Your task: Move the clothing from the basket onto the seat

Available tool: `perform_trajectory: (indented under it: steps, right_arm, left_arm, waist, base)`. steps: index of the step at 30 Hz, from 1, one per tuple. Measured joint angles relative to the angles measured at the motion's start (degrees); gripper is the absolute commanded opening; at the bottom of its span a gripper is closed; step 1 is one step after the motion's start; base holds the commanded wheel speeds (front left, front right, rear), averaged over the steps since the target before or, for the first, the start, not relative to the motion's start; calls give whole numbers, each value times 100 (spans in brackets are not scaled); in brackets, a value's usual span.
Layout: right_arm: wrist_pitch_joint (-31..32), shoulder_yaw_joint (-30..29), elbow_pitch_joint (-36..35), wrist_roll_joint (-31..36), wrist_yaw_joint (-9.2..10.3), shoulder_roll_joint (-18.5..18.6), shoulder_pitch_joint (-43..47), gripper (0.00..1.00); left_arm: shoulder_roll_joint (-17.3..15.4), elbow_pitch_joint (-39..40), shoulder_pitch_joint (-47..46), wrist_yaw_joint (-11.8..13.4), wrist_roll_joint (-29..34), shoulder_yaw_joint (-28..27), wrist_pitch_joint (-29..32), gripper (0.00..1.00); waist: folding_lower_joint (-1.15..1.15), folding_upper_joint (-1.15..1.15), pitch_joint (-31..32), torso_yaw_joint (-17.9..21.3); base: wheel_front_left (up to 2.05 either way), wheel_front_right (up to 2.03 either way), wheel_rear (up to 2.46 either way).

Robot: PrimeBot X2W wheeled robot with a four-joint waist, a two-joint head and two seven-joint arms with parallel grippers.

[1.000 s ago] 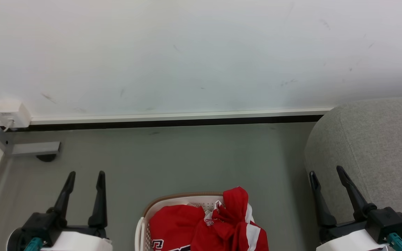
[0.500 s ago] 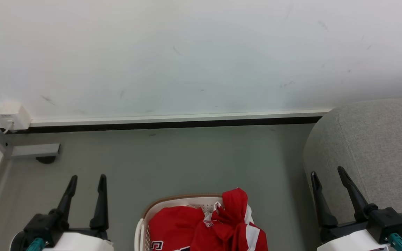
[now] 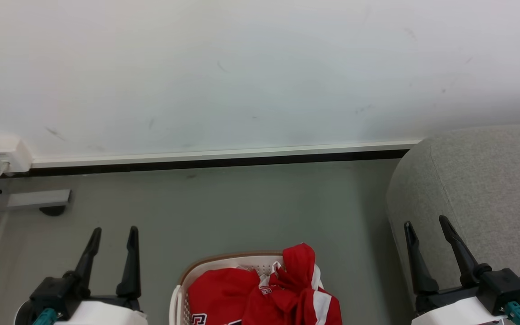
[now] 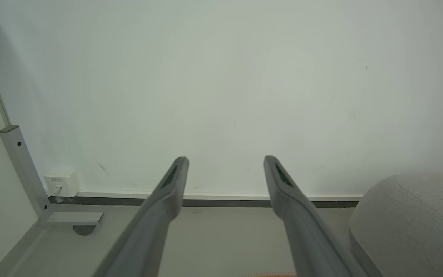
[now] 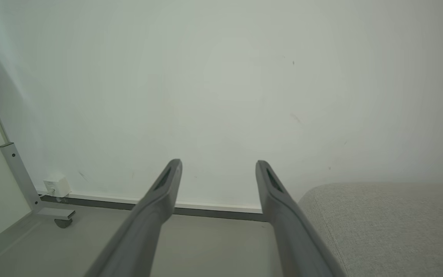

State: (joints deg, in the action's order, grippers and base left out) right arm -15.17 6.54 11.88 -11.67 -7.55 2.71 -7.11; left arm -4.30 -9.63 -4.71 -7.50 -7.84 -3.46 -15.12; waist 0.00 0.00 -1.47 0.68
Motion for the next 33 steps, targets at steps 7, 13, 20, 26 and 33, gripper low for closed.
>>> perform_trajectory:
  steps: [7,13,20,26,33]
  right_arm:
    - [-1,-20,-3,-52,0,0,-59,100]
    - [-1,-55,-22,-103,0,2,-101,100]
    - [-1,-90,-112,-124,0,3,-235,100]
    - [-1,-153,-256,-234,0,5,-355,100]
    - [-1,-169,-485,-492,0,8,-507,100]
  left_arm:
    - [-30,-71,-22,0,-82,-48,0,100]
    - [-93,-212,-83,0,-108,-43,0,100]
    - [-260,-603,-247,-2,-114,87,-1,100]
    - [-567,-1245,-520,-3,-115,397,0,100]
    - [-926,-2168,-929,-3,-303,873,0,100]
  waist:
    - [0,0,-109,184]
    - [0,0,-256,470]
    - [0,0,-553,857]
    - [0,0,-890,1204]
    - [0,0,-1370,1533]
  base:
    - [0,0,0]
    - [0,0,0]
    - [0,0,0]
    - [0,0,0]
    - [0,0,0]
